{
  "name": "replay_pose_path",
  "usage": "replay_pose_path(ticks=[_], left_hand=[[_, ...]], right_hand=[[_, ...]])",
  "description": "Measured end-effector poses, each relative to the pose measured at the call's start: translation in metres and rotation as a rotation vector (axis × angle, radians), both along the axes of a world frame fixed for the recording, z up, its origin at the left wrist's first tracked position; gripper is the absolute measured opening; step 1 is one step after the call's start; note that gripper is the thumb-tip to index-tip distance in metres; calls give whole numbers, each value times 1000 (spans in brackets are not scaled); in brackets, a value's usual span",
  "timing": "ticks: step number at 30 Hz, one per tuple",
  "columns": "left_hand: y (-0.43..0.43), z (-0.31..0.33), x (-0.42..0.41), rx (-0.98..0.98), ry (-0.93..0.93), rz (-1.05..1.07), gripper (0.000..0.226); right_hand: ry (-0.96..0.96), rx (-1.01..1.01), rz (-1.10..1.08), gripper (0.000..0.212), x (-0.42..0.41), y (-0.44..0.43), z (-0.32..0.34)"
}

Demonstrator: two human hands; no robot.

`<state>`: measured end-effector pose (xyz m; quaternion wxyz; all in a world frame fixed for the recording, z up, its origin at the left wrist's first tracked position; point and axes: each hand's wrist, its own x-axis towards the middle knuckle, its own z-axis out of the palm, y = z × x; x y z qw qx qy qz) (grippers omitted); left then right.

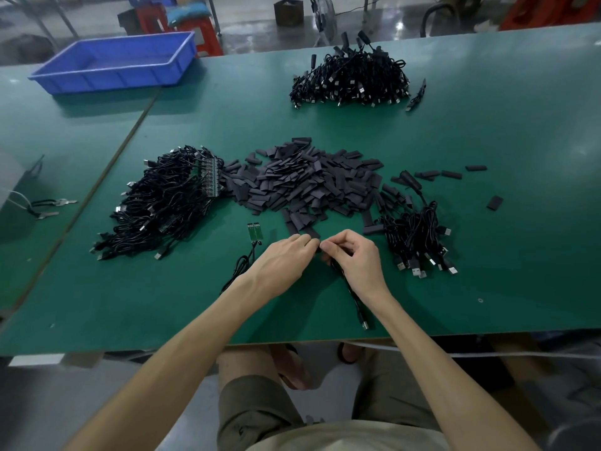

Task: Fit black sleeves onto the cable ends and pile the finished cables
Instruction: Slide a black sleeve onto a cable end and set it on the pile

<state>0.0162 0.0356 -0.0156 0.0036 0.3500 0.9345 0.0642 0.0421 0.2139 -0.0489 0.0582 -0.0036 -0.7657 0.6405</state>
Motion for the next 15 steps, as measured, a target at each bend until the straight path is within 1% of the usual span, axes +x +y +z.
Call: replay_pose_path(ticks=[4, 7, 12, 15], left_hand=[[2, 1, -2, -21, 38, -52, 36], [3, 1, 0, 4, 14, -64, 35], [1, -1, 0, 129, -180, 20, 19], [-1, -1, -1, 177, -241, 102, 25]], right_hand=[[1, -33, 6, 10, 1, 2, 0], [6, -63, 8, 10, 2, 3, 0], [2, -63, 14, 15, 2, 2, 2], [1, -23, 20, 19, 2, 2, 2]])
